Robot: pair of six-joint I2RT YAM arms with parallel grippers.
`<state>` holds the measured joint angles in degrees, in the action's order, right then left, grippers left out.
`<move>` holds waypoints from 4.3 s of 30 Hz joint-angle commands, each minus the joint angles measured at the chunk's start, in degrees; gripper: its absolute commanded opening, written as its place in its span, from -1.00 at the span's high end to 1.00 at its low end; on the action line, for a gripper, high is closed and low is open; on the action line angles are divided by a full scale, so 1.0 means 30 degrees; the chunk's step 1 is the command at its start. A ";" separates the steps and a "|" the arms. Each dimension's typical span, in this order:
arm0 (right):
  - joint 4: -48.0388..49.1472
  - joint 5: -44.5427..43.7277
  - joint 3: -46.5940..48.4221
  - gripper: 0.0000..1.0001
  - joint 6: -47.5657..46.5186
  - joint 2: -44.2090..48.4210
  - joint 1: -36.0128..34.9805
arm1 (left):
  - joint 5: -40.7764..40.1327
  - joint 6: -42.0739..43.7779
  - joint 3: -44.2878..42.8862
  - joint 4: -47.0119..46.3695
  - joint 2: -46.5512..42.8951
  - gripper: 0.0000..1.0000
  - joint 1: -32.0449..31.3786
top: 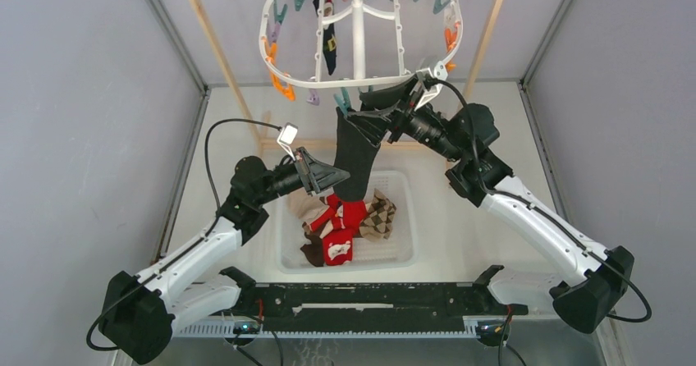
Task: Remove the socks clipped to the hanger
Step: Remove the sock from the hanger, then place the sock in the bin.
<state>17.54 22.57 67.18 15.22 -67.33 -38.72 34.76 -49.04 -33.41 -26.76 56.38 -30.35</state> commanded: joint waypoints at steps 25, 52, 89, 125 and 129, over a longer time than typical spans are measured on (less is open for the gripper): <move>-0.1862 -0.3972 0.1572 -0.39 -0.2001 0.0006 -0.0808 | 0.0402 0.0730 -0.0595 0.0174 -0.0366 0.97 0.0126; -0.0806 -0.3862 0.1898 -0.48 -0.0825 -0.1230 -0.0783 | 0.0537 0.0759 -0.0495 0.0246 -0.0248 0.97 0.0136; 0.0059 -0.5018 0.2482 -0.30 -0.0250 -0.2597 -0.0834 | 0.0864 0.0818 -0.0524 0.0223 -0.0190 0.97 0.0128; -0.0178 -0.4563 0.1871 0.17 0.0023 -0.2374 -0.0658 | 0.0008 0.1375 0.0552 0.2905 -0.2273 0.94 0.0159; -0.0442 -0.4462 0.1836 -0.08 -0.0028 -0.2316 -0.0658 | -0.0360 0.1466 0.0997 0.3495 -0.2679 0.92 0.0156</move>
<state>15.53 9.08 72.05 15.29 -75.46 -40.88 35.07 -46.19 -32.51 -17.89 49.98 -30.22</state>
